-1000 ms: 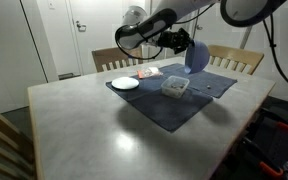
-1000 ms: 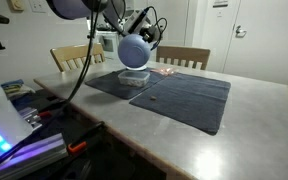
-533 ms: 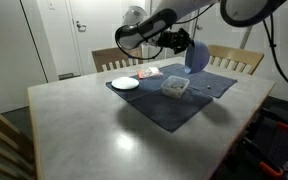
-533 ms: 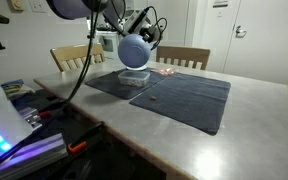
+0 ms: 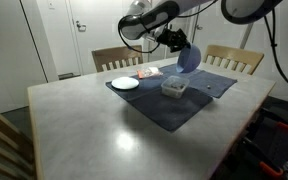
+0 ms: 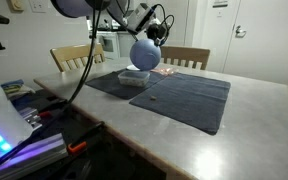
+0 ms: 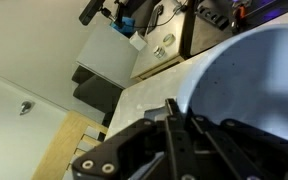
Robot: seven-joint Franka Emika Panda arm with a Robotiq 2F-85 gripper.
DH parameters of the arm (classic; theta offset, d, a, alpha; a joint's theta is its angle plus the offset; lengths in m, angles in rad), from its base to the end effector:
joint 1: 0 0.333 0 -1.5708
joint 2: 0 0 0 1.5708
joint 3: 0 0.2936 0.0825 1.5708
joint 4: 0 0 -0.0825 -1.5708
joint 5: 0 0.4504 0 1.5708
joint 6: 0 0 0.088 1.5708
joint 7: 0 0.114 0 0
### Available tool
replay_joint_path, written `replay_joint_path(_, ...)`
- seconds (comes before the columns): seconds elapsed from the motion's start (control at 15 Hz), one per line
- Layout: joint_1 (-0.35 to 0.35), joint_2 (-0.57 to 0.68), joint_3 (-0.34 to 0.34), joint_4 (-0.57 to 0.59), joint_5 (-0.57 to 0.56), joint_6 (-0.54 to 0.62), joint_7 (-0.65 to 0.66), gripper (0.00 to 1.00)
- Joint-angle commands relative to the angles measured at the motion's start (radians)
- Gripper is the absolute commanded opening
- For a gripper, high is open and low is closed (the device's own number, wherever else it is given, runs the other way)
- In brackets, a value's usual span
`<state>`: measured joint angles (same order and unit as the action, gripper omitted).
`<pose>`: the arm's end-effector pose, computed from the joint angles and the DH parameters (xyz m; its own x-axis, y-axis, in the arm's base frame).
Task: Pour the contents of the blue bowl into the plastic container
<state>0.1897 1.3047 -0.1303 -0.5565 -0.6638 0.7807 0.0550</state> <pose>0.7179 0.0046 0.1922 0.6055 -0.4768 -0.6372 0.2495 -0.6466 0.7209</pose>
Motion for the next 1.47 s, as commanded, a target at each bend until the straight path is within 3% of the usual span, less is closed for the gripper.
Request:
replay_joint_path(0.0,0.000,0.000,0.002,0.000,0.000,0.001,0.000,0.05)
replay_joint_path(0.27,0.003,0.000,0.008,0.000,0.000,0.001,0.000,0.01)
replay_joint_path(0.8,-0.085,-0.092,0.017,-0.001,-0.030,0.336,0.026,0.01)
replay_joint_path(1.2,-0.222,-0.170,0.122,-0.019,0.161,0.378,0.108,0.01)
replay_joint_path(1.4,-0.276,-0.167,0.161,-0.015,0.234,0.473,0.203,0.01)
